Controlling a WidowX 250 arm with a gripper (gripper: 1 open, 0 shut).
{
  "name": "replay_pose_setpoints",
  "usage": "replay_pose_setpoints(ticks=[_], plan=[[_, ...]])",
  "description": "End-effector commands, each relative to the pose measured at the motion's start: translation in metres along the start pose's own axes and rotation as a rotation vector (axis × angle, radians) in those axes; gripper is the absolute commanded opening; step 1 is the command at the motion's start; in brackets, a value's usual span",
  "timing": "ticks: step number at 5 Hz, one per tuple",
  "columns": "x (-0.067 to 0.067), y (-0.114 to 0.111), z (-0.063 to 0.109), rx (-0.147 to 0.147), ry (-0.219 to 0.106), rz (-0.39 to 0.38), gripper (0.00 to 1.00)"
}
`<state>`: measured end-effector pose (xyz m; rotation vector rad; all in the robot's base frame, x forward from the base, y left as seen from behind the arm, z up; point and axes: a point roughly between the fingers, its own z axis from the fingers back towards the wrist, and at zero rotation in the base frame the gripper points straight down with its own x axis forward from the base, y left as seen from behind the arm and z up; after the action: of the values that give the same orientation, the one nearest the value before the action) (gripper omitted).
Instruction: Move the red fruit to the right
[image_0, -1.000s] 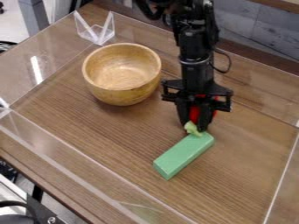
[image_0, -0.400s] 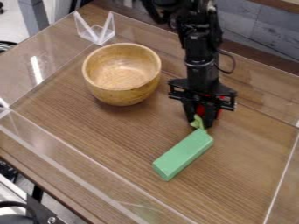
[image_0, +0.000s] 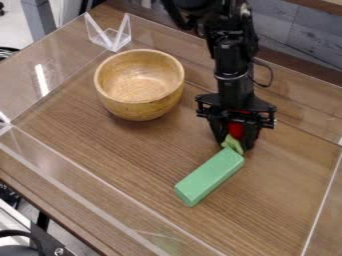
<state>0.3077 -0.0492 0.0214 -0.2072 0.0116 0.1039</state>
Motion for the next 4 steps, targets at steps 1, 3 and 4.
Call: replay_pose_setpoints(ticks=[1,3,4], plan=[[0.009,-0.007,0.028,-0.016,-0.057,-0.020,1.00],[0.013,-0.014,0.042,-0.021,-0.060,-0.056,0.00],[0.018,-0.019,0.056,-0.028,-0.078,-0.081,0.00]])
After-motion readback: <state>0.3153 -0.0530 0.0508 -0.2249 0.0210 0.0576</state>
